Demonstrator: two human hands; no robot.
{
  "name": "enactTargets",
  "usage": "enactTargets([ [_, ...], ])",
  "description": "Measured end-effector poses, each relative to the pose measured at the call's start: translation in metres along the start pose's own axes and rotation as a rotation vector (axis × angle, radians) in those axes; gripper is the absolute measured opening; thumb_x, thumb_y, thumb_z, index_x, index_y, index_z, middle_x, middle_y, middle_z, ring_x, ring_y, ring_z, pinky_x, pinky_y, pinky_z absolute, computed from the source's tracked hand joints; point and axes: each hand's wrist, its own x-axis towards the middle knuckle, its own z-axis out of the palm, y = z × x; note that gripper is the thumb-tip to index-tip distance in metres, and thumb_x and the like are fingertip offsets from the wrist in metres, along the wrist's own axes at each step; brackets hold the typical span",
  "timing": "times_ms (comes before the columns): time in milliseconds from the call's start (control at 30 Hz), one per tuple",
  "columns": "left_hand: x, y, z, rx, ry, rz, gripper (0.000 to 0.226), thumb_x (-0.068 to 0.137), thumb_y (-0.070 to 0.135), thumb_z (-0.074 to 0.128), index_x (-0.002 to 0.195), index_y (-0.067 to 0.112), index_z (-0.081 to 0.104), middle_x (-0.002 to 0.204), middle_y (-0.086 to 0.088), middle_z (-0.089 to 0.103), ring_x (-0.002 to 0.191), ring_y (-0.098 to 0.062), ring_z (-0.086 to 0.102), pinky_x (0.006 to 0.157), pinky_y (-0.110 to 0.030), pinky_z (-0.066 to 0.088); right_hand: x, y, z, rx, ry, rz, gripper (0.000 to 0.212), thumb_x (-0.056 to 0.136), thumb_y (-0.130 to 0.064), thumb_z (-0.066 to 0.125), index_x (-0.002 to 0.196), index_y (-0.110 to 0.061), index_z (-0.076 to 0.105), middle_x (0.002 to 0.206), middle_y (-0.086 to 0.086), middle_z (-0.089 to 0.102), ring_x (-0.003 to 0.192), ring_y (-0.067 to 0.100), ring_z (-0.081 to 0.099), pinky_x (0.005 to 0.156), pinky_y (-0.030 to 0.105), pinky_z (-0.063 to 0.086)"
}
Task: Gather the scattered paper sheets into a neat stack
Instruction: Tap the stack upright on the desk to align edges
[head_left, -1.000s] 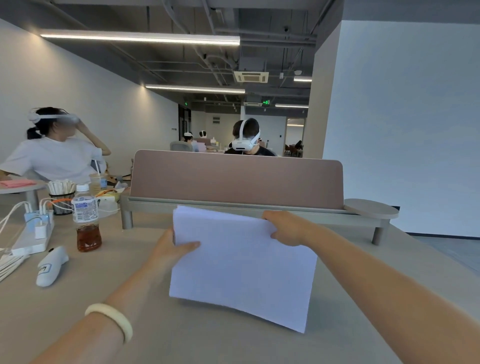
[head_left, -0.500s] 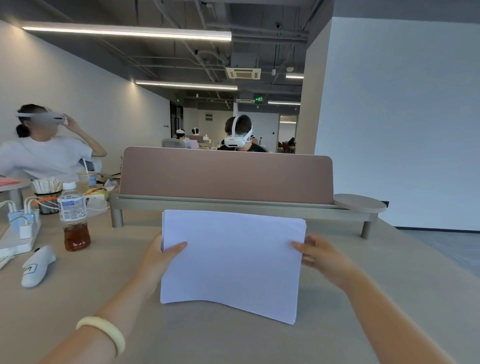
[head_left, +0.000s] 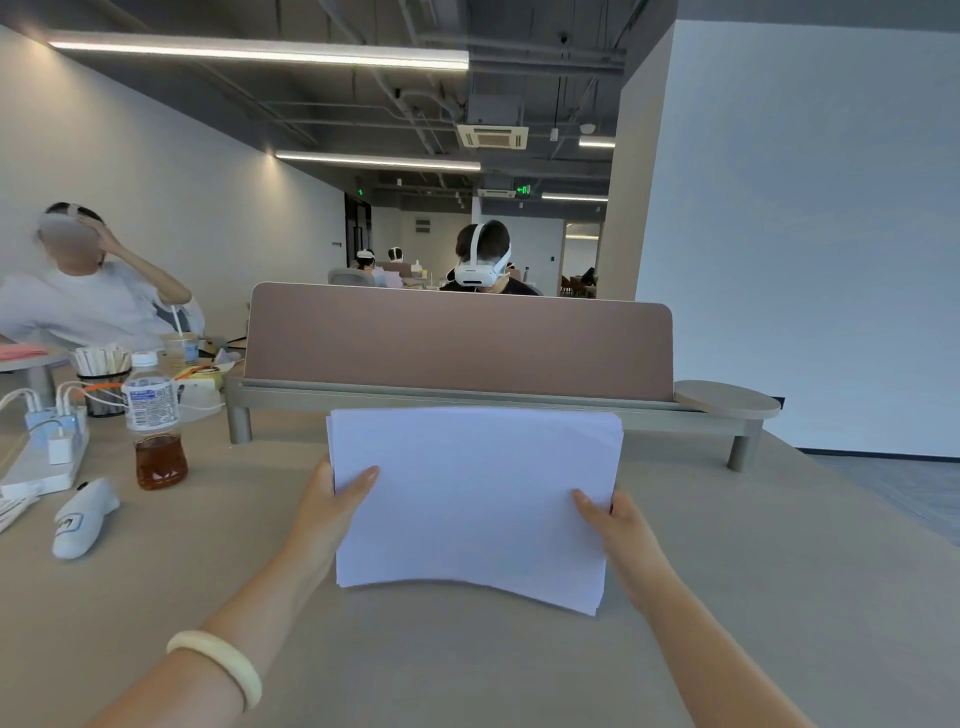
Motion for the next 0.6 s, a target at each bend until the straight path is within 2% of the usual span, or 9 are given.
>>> enactTargets([
  [100,-0.008,-0.017,0.001,0.004,0.053,-0.084,0.061,0.068,0.038,0.071,0.12,0.013,0.051,0.116,-0.009,0.066,0.103,-0.028,0.066,0.087,-0.049,0.054,-0.004,0.015,0.004,0.031,-0.016,0.012,0.049,0.073,-0.042,0.069,0.115,-0.02,0.059,0.111,-0.001,0.071,0.101,0.02,0.069,0.091,0.044,0.054],
  [200,-0.007,-0.024,0.007,0.01,0.121,-0.095,0.057,0.07,0.038,0.068,0.116,0.011,0.051,0.116,-0.013,0.064,0.106,-0.031,0.063,0.089,-0.051,0.051,-0.003,0.016,0.013,0.037,0.086,-0.016,0.03,0.085,-0.031,0.066,0.111,-0.019,0.057,0.112,0.003,0.068,0.101,0.023,0.066,0.09,0.044,0.052],
  [367,-0.002,-0.021,0.013,0.025,0.186,-0.089,0.008,0.092,0.024,0.058,0.094,0.024,0.051,0.108,-0.007,0.062,0.108,-0.032,0.06,0.094,-0.052,0.047,-0.001,0.009,0.017,0.03,0.188,-0.017,0.021,0.094,-0.027,0.056,0.109,-0.013,0.053,0.104,0.0,0.063,0.093,0.02,0.061,0.07,0.028,0.048],
  [467,-0.003,-0.017,0.015,0.047,0.179,-0.061,0.009,0.093,0.022,0.058,0.093,0.025,0.049,0.11,-0.008,0.06,0.105,-0.029,0.059,0.095,-0.052,0.048,-0.001,0.006,0.013,0.04,0.155,-0.05,0.021,0.093,-0.029,0.058,0.108,-0.016,0.056,0.103,0.0,0.067,0.094,0.019,0.064,0.071,0.029,0.05],
  [533,-0.006,-0.024,0.014,0.054,0.179,-0.082,0.016,0.092,0.021,0.059,0.103,0.019,0.048,0.111,-0.008,0.06,0.105,-0.028,0.059,0.093,-0.048,0.048,-0.003,0.012,0.014,0.029,0.102,-0.072,0.021,0.089,-0.029,0.063,0.107,-0.018,0.061,0.104,0.002,0.07,0.095,0.02,0.067,0.077,0.034,0.052],
  [600,-0.01,-0.033,0.013,0.05,0.183,-0.105,0.026,0.092,0.02,0.059,0.113,0.014,0.046,0.117,-0.01,0.059,0.108,-0.029,0.059,0.092,-0.047,0.048,-0.007,0.023,0.017,0.008,0.094,-0.055,0.031,0.082,-0.037,0.066,0.108,-0.022,0.061,0.107,-0.001,0.07,0.098,0.019,0.067,0.086,0.039,0.053],
])
